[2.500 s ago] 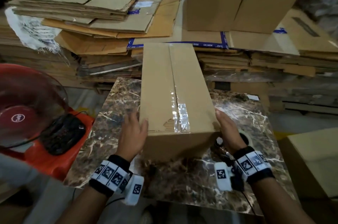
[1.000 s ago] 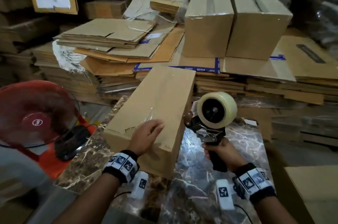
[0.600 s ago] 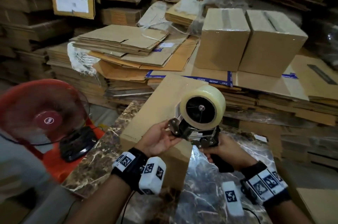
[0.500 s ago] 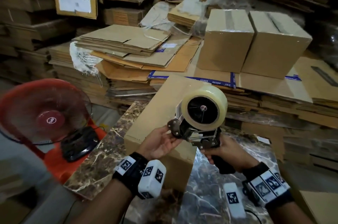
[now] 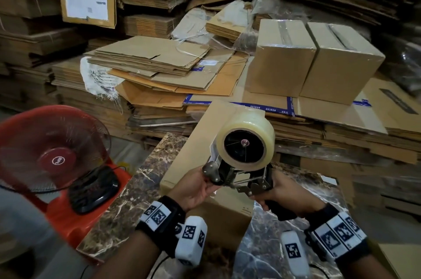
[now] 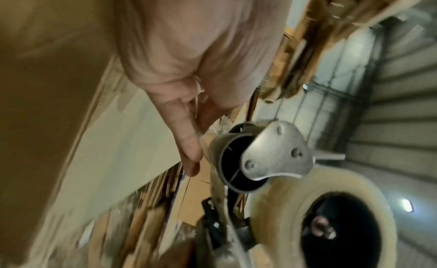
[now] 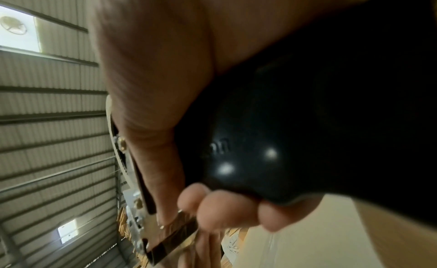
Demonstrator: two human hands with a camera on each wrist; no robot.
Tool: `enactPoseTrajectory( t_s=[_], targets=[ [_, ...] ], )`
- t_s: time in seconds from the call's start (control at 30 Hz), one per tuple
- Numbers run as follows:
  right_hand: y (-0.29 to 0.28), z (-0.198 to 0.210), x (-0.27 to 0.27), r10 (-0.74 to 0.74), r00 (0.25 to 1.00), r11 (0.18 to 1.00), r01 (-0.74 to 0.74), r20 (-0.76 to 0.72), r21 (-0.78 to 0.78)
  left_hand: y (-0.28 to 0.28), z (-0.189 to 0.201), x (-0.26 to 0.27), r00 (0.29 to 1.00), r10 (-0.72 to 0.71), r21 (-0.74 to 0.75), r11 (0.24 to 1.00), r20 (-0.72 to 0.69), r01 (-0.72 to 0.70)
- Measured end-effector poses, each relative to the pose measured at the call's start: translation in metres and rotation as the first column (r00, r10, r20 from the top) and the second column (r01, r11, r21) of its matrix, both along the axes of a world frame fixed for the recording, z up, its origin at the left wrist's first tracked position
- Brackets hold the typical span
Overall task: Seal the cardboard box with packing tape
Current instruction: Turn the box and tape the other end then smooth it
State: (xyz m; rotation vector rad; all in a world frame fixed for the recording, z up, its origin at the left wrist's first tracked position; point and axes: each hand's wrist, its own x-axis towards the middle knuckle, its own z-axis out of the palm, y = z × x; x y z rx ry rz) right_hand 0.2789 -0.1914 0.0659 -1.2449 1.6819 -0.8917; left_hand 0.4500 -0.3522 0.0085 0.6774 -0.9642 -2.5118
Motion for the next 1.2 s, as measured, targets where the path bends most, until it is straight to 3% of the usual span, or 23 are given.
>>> enactPoseTrajectory(
  t_s=[0.07, 0.13, 0.3, 0.47, 0.57, 0.7, 1.1, 1.2],
  targets=[
    [-0.001, 0.004, 0.004, 0.024, 0.999, 1.000, -0.025, -0.046, -0.005, -0.008, 0.001, 0.004, 0.990, 0.056, -0.318, 0.948, 0.133, -0.011],
    [-0.001, 0.009, 0.008, 0.054, 0.995, 0.998, -0.054, -0.089, -0.009, -0.017, 0.004, 0.011, 0.970, 0.148, -0.575, 0.818, 0.192, -0.011],
    [0.008, 0.018, 0.008, 0.017, 0.991, 0.999, -0.022, -0.134, -0.035, -0.056, -0.006, 0.053, 0.947, 0.278, -0.777, 0.627, 0.161, -0.052],
    [0.002, 0.003, 0.013, 0.059, 0.966, 0.997, -0.045, -0.250, 0.060, -0.084, -0.028, 0.089, 0.956, 0.240, -0.856, 0.516, 0.170, 0.022],
    [-0.012, -0.015, 0.021, 0.100, 0.937, 0.989, -0.058, -0.335, 0.133, -0.090, -0.039, 0.100, 0.939, 0.290, -0.894, 0.447, 0.186, 0.039],
    [-0.025, -0.027, 0.029, 0.132, 0.938, 0.980, -0.075, -0.321, 0.182, -0.097, -0.062, 0.115, 0.892, 0.391, -0.941, 0.323, 0.229, 0.099],
    [-0.047, -0.032, 0.044, 0.155, 0.902, 0.964, -0.048, -0.403, 0.262, -0.100, -0.092, 0.117, 0.855, 0.478, -0.965, 0.248, 0.202, 0.089],
    [-0.046, -0.031, 0.046, 0.155, 0.894, 0.966, -0.048, -0.419, 0.256, -0.090, -0.103, 0.110, 0.821, 0.510, -0.953, 0.273, 0.257, 0.129]
  ],
)
